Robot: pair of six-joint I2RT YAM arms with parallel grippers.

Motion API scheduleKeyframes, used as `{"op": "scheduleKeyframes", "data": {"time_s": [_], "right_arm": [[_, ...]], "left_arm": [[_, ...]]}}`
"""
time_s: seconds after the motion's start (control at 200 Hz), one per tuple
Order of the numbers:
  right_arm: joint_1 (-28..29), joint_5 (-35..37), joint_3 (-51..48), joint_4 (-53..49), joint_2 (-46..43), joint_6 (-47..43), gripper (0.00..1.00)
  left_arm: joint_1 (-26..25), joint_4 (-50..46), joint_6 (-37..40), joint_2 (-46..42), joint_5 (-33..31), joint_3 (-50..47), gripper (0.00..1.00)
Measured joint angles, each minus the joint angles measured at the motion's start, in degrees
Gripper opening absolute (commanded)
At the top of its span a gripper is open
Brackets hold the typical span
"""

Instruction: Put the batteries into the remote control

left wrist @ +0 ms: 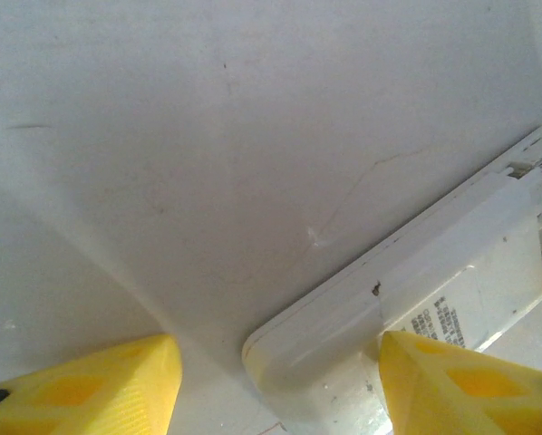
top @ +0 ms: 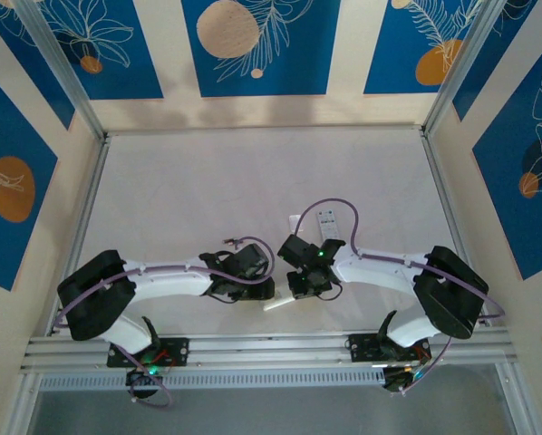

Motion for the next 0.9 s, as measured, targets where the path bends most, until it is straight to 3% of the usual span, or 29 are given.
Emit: {"op": "scheduleKeyframes", "data": {"time_s": [0.9], "right_arm": [[0.81,2.51,1.05,0.00,2.80,-4.28,0.11]], "left_arm": [[0.00,-0.28,0.22,0.33,-0.37,0.26,0.60]]}}
